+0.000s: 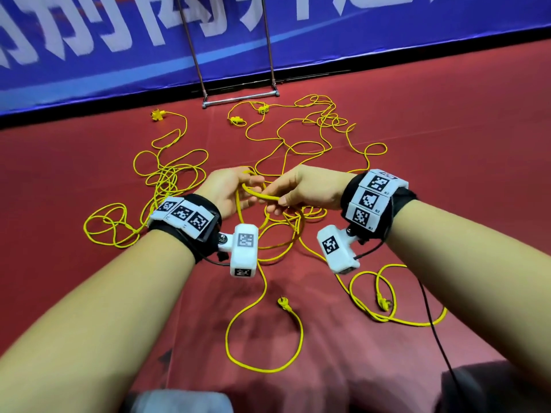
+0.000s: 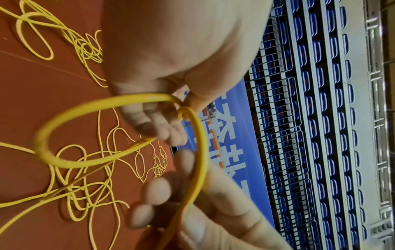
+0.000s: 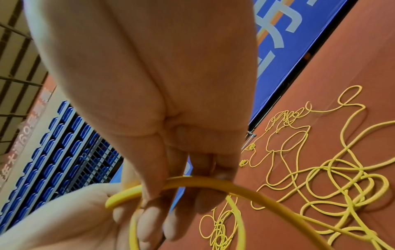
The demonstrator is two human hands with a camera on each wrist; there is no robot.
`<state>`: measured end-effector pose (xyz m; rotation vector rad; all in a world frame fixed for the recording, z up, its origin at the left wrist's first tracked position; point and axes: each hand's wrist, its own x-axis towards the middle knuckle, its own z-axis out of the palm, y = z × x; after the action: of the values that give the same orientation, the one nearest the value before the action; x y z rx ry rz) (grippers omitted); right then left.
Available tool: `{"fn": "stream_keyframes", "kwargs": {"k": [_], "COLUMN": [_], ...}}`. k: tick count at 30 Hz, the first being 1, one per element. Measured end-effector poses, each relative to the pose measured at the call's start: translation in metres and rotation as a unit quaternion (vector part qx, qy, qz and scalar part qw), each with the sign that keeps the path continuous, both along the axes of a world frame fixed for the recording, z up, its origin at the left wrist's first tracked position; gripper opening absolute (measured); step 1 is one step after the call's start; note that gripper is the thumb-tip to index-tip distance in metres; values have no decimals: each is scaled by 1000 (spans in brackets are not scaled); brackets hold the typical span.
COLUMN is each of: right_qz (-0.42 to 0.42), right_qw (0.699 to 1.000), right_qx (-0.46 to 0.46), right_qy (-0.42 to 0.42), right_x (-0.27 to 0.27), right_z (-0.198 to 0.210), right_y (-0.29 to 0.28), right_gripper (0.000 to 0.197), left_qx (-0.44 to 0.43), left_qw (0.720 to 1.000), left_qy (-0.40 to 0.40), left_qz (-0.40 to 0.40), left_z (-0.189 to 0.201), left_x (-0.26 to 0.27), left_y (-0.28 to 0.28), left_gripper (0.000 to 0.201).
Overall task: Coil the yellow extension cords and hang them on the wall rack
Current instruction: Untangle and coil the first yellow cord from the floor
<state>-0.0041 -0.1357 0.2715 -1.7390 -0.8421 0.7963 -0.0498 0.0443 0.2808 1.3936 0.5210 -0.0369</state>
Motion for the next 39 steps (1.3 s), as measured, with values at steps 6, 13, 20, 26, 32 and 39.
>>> {"fn": "stream_keyframes", "kwargs": {"k": [6, 13, 20, 26, 32, 39], "right_qz": [-59, -96, -212, -238, -276, -185], "right_qw": [996, 994, 977, 969, 954, 975], "right_qx": [41, 36, -10, 31, 79, 92], "right_qy": [47, 44, 20, 49, 86, 75], "right_x": [1, 3, 9, 3, -1, -7], "right_z": [-3, 2, -11, -2, 1, 1], "right_y": [0, -3, -13, -3, 4, 5], "right_gripper": [21, 18, 12, 15, 25, 35], "left_qx": [-14, 8, -6, 19, 19, -21], "left_qw": [981, 980, 993, 994, 993, 984], "left_qy": [-191, -196, -103, -91, -103, -135], "left_qz": [41, 10, -54, -55, -60, -113], "left_z": [26, 29, 21, 17, 10, 7], "left_x": [6, 4, -4, -3, -6, -11], "left_y": [9, 11, -4, -13, -16, -21], "left_gripper": [34, 35, 25, 22, 25, 20]}}
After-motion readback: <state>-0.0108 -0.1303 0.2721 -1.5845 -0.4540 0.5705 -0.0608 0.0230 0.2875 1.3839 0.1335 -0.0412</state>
